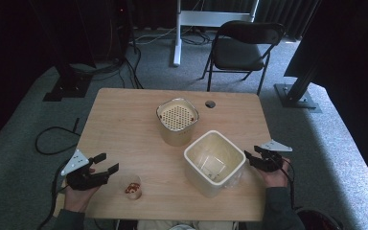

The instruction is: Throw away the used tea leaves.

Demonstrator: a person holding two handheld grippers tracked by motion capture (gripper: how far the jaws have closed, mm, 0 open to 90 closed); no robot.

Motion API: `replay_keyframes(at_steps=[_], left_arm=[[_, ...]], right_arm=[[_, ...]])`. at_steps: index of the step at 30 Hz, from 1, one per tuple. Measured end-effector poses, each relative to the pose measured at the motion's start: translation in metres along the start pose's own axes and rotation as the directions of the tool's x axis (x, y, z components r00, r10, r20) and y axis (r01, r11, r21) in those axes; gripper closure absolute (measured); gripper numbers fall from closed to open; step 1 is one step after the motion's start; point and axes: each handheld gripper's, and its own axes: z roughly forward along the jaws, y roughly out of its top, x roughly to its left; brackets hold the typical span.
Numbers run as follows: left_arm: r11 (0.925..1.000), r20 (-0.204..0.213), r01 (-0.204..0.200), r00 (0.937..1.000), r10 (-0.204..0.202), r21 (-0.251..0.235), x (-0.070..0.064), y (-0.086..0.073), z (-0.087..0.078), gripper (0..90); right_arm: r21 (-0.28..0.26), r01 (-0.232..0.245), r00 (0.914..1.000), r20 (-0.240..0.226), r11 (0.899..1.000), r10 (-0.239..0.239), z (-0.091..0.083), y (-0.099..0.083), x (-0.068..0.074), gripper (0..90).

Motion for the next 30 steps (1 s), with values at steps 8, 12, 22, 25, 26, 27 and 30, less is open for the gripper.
replay_keyframes(at_steps=[8, 12, 22, 25, 26, 27, 30], left_arm=[[0.9992, 0.036, -0.025, 0.999, 0.026, -0.031, -0.025, -0.019, -0.011, 19.2], [0.9981, 0.048, -0.051, 0.9975, 0.053, -0.035, -0.041, -0.028, -0.011, 18.1], [0.9981, 0.073, -0.058, 0.9958, 0.056, 0.021, -0.063, -0.047, 0.009, 18.2], [0.997, 0.08, -0.058, 0.9954, 0.054, 0.05, -0.063, -0.048, 0.015, 18.2], [0.9964, 0.081, -0.056, 0.9954, 0.051, 0.064, -0.063, -0.048, 0.017, 18.1], [0.996, 0.082, -0.057, 0.9953, 0.051, 0.069, -0.063, -0.049, 0.018, 18.1], [0.9912, 0.085, -0.077, 0.9941, 0.068, 0.108, -0.064, -0.049, 0.026, 18.1]], right_arm=[[0.026, 0.017, 0.9998, 0.014, 1.0, -0.017, 0.004, -0.002, 0.003, 45.4], [0.034, 0.021, 0.9997, 0.015, 0.999, -0.022, 0.006, -0.002, 0.004, 45.4], [0.032, 0.021, 0.9997, 0.011, 0.999, -0.021, 0.007, -0.002, 0.003, 45.5], [0.032, 0.02, 0.9997, 0.011, 0.999, -0.021, 0.007, -0.002, 0.003, 45.5], [0.031, 0.018, 0.9998, 0.01, 0.999, -0.018, 0.007, -0.002, 0.003, 45.4], [0.03, 0.018, 0.9998, 0.01, 0.999, -0.018, 0.007, -0.002, 0.002, 45.5], [0.029, 0.013, 0.9999, 0.008, 0.999, -0.013, 0.007, -0.002, 0.002, 45.5]])
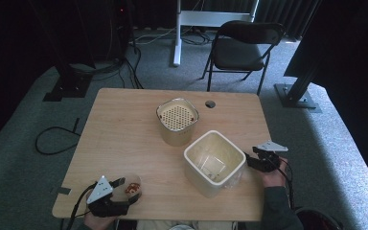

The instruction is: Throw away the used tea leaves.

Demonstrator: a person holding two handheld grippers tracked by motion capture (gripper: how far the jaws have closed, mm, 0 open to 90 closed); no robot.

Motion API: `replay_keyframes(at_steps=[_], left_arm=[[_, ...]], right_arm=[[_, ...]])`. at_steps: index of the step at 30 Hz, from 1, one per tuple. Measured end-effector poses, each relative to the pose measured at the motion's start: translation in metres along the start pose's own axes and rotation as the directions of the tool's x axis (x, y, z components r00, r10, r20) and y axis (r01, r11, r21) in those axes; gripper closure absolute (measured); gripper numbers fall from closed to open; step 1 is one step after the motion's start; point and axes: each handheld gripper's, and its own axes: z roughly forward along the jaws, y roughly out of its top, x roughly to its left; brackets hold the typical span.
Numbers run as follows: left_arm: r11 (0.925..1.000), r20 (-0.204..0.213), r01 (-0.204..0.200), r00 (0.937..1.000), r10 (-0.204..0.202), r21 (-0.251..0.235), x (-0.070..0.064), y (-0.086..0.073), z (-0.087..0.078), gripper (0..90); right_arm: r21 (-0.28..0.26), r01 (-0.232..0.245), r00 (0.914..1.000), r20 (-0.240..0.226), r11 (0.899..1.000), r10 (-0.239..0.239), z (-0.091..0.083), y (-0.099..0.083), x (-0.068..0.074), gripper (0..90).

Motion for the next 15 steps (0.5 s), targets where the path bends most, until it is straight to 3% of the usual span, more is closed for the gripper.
replay_keyframes(at_steps=[3, 9, 15], left_arm=[[0.9994, -0.013, -0.013, 0.9998, 0.013, 0.034, 0.003, 0.003, 0.011, 18.2], [0.9999, -0.039, -0.005, 0.9992, 0.006, 0.009, 0.012, 0.01, 0.023, 28.7], [0.9999, -0.087, 0.016, 0.9961, -0.016, 0.004, 0.025, 0.021, 0.035, 32.6]], right_arm=[[-0.002, -0.004, 1.0, -0.001, 1.0, 0.004, 0.0, 0.0, 0.0, 45.5], [-0.001, -0.006, 1.0, 0.0, 1.0, 0.006, -0.001, -0.001, -0.001, 45.6], [-0.005, -0.032, 0.9995, -0.007, 0.999, 0.032, -0.001, -0.006, -0.006, 46.8]])
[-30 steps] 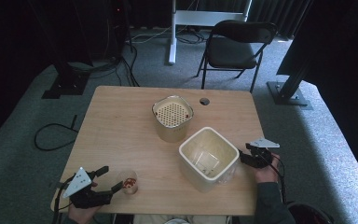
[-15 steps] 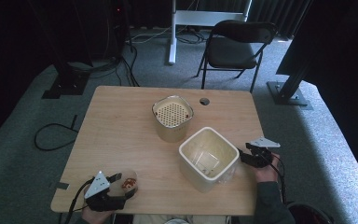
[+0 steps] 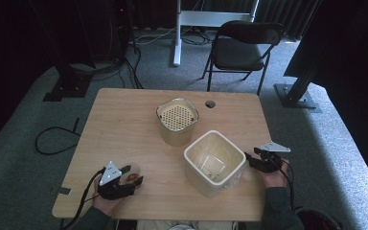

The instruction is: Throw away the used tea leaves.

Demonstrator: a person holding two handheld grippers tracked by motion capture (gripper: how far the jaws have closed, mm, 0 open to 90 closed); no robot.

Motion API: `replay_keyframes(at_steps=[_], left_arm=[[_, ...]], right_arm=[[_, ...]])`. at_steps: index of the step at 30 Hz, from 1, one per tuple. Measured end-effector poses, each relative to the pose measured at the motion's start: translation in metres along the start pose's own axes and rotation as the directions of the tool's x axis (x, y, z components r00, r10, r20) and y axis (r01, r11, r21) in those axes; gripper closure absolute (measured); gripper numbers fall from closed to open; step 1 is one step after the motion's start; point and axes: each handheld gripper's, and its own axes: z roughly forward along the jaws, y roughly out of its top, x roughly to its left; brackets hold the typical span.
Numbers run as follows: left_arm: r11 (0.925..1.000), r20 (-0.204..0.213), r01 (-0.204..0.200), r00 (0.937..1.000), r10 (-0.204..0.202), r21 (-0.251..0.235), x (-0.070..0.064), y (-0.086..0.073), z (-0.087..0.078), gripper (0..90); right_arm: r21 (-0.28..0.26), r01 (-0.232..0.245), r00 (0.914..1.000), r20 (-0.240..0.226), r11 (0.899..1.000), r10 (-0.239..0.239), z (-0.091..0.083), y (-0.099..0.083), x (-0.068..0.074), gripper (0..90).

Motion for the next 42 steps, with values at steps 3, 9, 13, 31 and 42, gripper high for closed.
replay_keyframes(at_steps=[3, 9, 13, 31, 42], left_arm=[[0.9998, -0.018, 0.015, 0.9997, -0.015, -0.01, 0.006, 0.01, 0.006, 33.0], [0.9988, -0.027, 0.028, 0.9992, -0.029, -0.041, 0.016, 0.036, 0.016, 33.1], [0.9966, -0.054, 0.027, 0.998, -0.031, -0.078, 0.031, 0.069, 0.029, 33.0], [0.9962, -0.188, -0.041, 0.9819, 0.025, -0.078, 0.068, 0.171, 0.072, 32.3], [0.9865, -0.273, -0.164, 0.9489, 0.158, 0.001, 0.066, 0.204, 0.084, 32.5]], right_arm=[[-0.011, -0.018, 0.9998, -0.001, 1.0, 0.018, -0.002, -0.001, -0.003, 46.8], [-0.004, -0.023, 0.9997, 0.0, 1.0, 0.023, -0.001, -0.003, -0.004, 46.8], [0.003, -0.018, 0.9998, 0.0, 1.0, 0.018, 0.0, -0.004, -0.002, 46.8], [0.027, 0.001, 1.0, -0.004, 1.0, -0.001, 0.003, -0.006, 0.002, 46.8], [0.038, 0.009, 1.0, -0.002, 0.999, -0.009, 0.005, -0.007, 0.004, 47.0]])
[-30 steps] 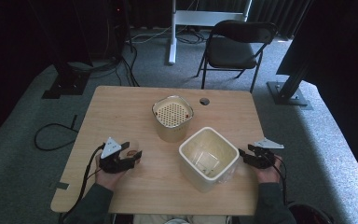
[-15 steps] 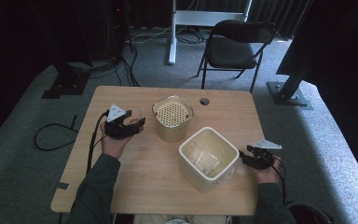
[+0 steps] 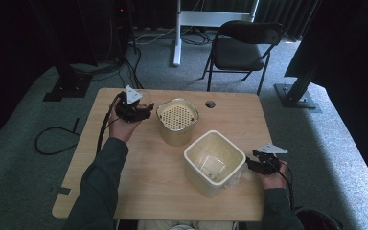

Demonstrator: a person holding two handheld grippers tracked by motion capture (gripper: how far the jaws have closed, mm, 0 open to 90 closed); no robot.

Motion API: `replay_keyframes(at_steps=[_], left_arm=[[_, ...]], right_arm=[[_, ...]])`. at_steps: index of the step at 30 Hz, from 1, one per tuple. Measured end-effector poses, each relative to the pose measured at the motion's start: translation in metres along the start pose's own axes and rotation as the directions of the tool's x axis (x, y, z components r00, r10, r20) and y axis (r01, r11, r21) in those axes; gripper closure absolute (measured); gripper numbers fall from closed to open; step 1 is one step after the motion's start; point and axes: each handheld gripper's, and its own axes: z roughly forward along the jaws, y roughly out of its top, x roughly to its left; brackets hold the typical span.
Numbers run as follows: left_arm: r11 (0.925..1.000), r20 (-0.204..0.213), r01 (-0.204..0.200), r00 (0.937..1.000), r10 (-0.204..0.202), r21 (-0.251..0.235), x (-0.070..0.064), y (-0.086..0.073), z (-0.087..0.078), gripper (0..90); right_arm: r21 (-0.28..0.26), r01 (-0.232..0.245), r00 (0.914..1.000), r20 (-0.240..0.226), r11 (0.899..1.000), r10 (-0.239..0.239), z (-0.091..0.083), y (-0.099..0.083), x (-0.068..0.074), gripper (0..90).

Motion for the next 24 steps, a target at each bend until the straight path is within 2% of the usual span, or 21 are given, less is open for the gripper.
replay_keyframes(at_steps=[2, 3, 4, 12, 21, 24], left_arm=[[0.9996, -0.013, -0.028, 0.9995, 0.028, 0.009, -0.001, 0.005, 0.001, 32.6], [0.9996, -0.013, -0.028, 0.9995, 0.028, 0.009, -0.001, 0.005, 0.001, 32.6], [0.9987, -0.02, -0.048, 0.9986, 0.048, 0.014, -0.002, 0.01, 0.001, 32.6], [0.9979, -0.02, -0.064, 0.9977, 0.064, 0.009, -0.003, 0.018, 0.004, 32.7], [0.9938, -0.033, -0.106, 0.9937, 0.107, 0.036, -0.004, 0.017, 0.005, 32.7], [0.9934, -0.033, -0.108, 0.9935, 0.109, 0.04, -0.004, 0.018, 0.005, 32.7]], right_arm=[[-0.001, 0.002, 1.0, -0.001, 1.0, -0.002, 0.0, -0.001, 0.0, 47.7], [-0.001, 0.002, 1.0, -0.001, 1.0, -0.002, 0.0, -0.001, 0.0, 47.7], [0.0, 0.001, 1.0, -0.002, 1.0, -0.001, 0.001, -0.001, 0.0, 47.8], [-0.002, -0.013, 0.9999, 0.003, 1.0, 0.013, -0.001, -0.004, -0.003, 47.8], [0.002, -0.013, 0.9999, 0.003, 1.0, 0.013, 0.0, -0.004, -0.003, 47.7], [0.006, -0.012, 0.9999, 0.003, 1.0, 0.012, 0.001, -0.005, -0.003, 47.7]])
